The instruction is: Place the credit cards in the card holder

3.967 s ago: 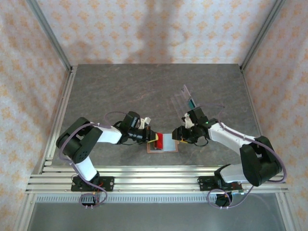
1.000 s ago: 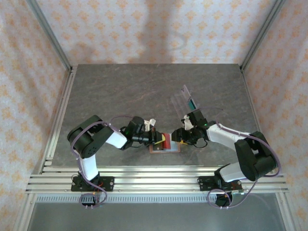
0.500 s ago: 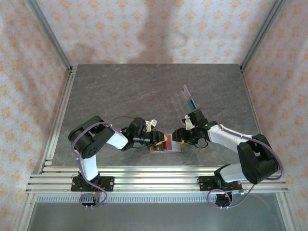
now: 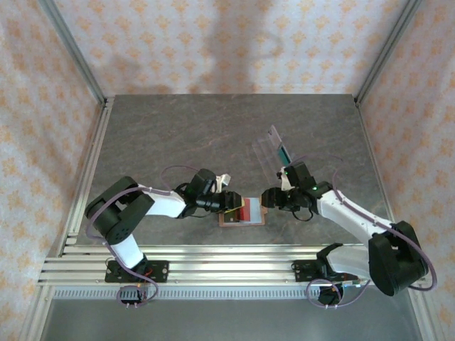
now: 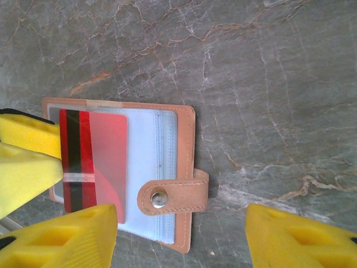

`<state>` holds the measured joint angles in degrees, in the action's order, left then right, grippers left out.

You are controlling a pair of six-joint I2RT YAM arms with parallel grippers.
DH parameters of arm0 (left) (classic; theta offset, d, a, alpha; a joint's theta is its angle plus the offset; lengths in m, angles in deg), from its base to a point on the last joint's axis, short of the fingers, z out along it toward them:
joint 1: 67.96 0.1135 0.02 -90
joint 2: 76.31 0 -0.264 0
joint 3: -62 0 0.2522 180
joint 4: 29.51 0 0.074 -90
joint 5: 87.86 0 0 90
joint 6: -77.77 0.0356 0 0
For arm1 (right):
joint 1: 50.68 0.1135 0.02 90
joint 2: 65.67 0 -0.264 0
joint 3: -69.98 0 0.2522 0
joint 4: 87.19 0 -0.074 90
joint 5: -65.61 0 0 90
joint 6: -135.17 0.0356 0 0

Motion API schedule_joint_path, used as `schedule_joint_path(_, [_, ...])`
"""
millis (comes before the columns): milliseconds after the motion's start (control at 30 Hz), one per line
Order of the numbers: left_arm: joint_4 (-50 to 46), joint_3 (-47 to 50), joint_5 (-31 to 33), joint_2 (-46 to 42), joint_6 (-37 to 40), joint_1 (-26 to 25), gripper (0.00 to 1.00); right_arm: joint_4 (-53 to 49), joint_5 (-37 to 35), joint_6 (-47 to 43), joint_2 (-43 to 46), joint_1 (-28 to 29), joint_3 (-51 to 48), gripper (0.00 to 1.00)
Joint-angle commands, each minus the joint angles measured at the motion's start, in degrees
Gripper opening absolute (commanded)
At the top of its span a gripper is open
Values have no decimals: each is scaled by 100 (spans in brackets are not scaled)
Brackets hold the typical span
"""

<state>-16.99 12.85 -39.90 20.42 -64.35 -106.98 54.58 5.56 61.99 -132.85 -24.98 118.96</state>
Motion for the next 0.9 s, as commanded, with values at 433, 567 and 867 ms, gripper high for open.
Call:
schedule_joint_path(433, [-920,-325,252,-80,465,-145,36,-266,-320,98,394,198,-100,62])
schedule_joint_path(567, [-692,-448,318,49,257,-392,35,-149,-207,156,299,199,-125,60])
schedule_joint_path(867, [-974,-722,433,153,352,-564,35,-121,-318,184,321,208,-174,59])
